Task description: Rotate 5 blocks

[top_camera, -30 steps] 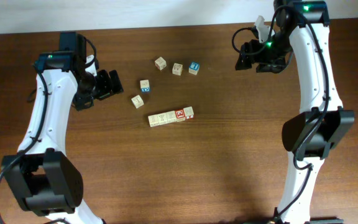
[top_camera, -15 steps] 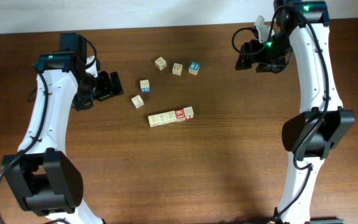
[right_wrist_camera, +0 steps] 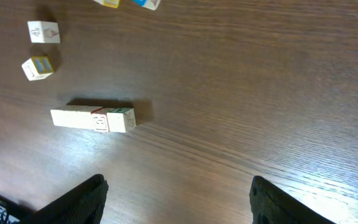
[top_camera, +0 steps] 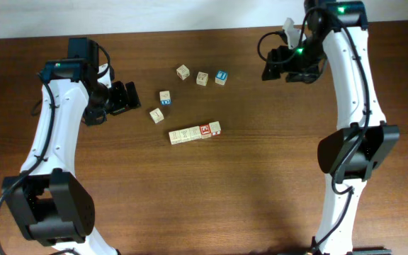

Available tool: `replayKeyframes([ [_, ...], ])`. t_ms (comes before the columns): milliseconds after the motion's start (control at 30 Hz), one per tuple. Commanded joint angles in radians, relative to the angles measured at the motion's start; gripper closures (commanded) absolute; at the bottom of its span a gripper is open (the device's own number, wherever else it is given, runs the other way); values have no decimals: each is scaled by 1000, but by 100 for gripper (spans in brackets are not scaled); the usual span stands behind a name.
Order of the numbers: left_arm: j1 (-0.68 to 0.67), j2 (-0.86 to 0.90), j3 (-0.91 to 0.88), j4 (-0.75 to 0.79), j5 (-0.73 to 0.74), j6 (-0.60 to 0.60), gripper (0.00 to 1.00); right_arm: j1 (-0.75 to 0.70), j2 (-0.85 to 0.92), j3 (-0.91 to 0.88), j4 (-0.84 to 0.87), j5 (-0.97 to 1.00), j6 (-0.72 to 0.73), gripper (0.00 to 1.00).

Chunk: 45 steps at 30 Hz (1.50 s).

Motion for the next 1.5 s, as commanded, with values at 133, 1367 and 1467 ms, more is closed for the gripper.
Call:
replayKeyframes([
  [133,0,12,-11,1,14,20,1,8,-2,-5,3,-1,-14,26],
  [1367,34,100,-11,26,138,84,4,57,74,-5,56,-80,-14,28],
  [1467,54,100,-11,23,143,84,6,68,80,-5,56,-80,-14,28],
])
